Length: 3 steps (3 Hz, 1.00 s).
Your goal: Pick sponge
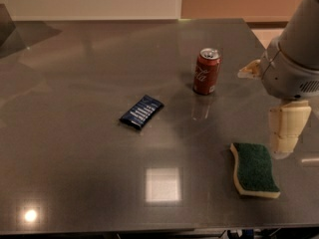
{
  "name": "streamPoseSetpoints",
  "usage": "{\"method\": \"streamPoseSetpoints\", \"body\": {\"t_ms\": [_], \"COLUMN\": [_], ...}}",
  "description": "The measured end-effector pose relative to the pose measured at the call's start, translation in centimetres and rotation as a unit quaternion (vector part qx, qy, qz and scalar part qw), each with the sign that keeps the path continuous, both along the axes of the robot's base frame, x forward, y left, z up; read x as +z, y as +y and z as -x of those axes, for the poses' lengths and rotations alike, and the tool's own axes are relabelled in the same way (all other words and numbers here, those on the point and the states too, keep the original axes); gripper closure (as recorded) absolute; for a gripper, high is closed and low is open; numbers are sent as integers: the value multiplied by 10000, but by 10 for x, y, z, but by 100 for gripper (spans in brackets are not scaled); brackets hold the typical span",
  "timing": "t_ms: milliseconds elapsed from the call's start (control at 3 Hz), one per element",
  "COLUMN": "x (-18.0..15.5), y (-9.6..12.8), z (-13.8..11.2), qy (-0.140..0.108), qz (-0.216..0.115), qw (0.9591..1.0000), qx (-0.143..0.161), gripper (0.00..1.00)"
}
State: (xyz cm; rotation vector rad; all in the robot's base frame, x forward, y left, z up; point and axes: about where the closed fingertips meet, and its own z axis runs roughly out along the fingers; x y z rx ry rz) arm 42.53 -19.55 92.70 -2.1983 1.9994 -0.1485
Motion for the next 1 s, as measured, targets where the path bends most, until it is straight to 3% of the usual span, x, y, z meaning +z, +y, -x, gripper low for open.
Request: {"method": "streamPoseSetpoints", "body": {"t_ms": [333,667,1000], "x": [-19,-36,-51], "y": [0,1,1], "z": [9,21,31], "qy": [476,851,901], "qz": [79,-110,-327], "qw": [9951,9817,9664], "qx": [861,1702,2385], "gripper": [0,0,0]}}
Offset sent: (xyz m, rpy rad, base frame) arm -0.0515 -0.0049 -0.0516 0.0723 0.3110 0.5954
